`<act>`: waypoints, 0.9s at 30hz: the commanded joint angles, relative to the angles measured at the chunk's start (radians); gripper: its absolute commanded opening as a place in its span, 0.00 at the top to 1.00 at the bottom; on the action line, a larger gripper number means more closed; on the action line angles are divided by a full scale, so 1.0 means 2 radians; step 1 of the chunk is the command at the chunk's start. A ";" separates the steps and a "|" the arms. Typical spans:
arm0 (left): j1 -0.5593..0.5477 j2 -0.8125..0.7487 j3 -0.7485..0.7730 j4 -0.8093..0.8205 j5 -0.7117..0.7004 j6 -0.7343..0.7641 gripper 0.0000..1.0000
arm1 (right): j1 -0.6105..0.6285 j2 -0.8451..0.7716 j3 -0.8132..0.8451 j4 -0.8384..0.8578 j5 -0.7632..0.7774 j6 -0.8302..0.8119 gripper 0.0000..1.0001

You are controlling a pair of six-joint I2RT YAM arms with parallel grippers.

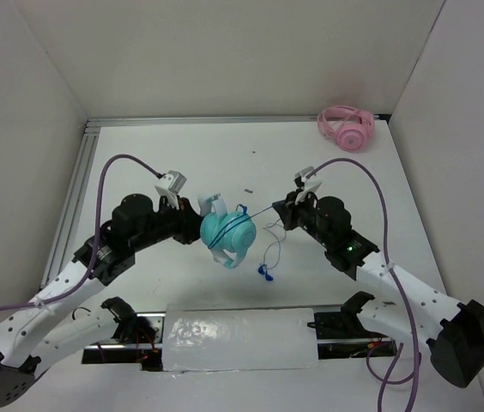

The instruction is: Wrap the headphones

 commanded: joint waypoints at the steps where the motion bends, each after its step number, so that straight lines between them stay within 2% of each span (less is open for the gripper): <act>1: -0.002 -0.017 0.047 0.070 0.071 -0.029 1.00 | 0.006 0.022 -0.008 0.110 -0.076 0.031 1.00; 9: -0.001 0.016 0.137 0.094 0.072 -0.111 1.00 | 0.058 0.174 0.030 0.235 -0.146 0.015 0.98; 14: -0.003 0.035 0.193 0.098 0.039 -0.163 1.00 | 0.077 0.262 0.059 0.308 -0.180 0.024 0.96; 20: -0.002 0.048 0.232 0.092 0.001 -0.181 1.00 | 0.099 0.345 0.083 0.395 -0.231 0.043 0.92; 24: -0.003 0.065 0.283 0.081 -0.017 -0.184 1.00 | 0.113 0.405 0.095 0.427 -0.275 0.059 0.89; 27: -0.003 0.087 0.320 0.065 -0.057 -0.187 1.00 | 0.122 0.444 0.092 0.446 -0.288 0.082 0.87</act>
